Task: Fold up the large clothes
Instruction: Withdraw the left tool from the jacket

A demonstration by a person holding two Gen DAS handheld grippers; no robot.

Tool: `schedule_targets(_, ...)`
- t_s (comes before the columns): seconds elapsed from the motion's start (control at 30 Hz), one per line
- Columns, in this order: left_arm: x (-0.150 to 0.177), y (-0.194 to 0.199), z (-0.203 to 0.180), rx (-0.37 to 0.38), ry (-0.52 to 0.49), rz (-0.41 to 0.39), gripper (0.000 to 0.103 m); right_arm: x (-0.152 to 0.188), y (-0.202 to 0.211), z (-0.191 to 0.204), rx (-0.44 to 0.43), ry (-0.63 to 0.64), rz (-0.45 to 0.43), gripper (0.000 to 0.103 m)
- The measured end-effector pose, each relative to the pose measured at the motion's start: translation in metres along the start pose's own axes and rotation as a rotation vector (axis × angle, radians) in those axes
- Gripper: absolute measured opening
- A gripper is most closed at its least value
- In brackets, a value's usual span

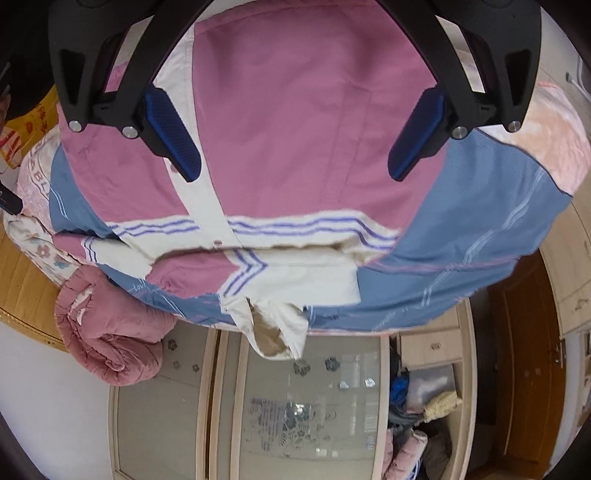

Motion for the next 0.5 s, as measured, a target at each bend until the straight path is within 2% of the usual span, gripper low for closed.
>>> schedule_targets(0.13,0.005,-0.013,-0.001,-0.006,-0.024,0.033,0.101,0.002,-0.002,0.005,0.033,0.019,0.006,0.102)
schedule_targets(0.5,0.004,-0.006,0.004,0.017,-0.013,0.013,0.101,0.004,-0.011,0.021,0.039,0.046,0.027,0.102)
Point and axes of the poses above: each gripper's, at about its wrist camera, not at the fingertips, and y roughly against the way its jaws point, z to its left, x to its underside, the point moved 5 cm from there along -y, roughly the way its jaws point, and after that the axes turned 15 degrees about x, right-handed, at the moved point
